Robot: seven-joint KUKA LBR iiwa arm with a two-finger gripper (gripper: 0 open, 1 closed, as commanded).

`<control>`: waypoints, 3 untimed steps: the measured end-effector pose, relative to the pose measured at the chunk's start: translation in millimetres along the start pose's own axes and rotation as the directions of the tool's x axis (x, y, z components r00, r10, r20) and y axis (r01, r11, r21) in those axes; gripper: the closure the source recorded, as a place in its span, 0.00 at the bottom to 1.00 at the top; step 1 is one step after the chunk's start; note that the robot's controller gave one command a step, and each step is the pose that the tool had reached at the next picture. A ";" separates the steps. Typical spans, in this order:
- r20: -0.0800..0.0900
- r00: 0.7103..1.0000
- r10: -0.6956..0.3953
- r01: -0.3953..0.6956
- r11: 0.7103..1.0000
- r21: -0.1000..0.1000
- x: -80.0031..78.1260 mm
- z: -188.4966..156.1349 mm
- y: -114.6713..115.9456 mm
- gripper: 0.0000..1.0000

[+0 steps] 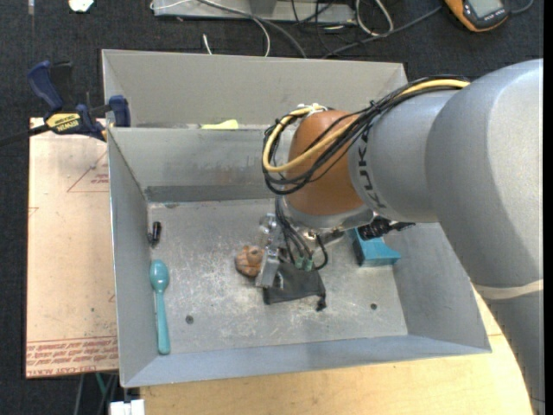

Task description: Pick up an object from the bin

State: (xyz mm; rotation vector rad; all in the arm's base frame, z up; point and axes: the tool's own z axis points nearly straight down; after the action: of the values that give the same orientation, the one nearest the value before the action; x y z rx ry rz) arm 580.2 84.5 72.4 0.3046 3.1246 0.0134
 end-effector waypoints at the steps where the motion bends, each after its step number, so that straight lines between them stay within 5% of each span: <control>1: 0.000 1.000 0.000 0.000 1.000 0.000 0.0 -0.4 0.0 1.00; 3: -0.004 1.000 0.000 0.000 1.000 -0.001 1.5 -48.1 0.5 1.00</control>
Offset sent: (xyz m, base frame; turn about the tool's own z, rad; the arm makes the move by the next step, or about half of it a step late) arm 0.0001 0.0000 0.0246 0.0000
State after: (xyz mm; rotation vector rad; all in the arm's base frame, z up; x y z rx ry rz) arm 578.7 84.8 120.5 0.3047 3.1287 0.0157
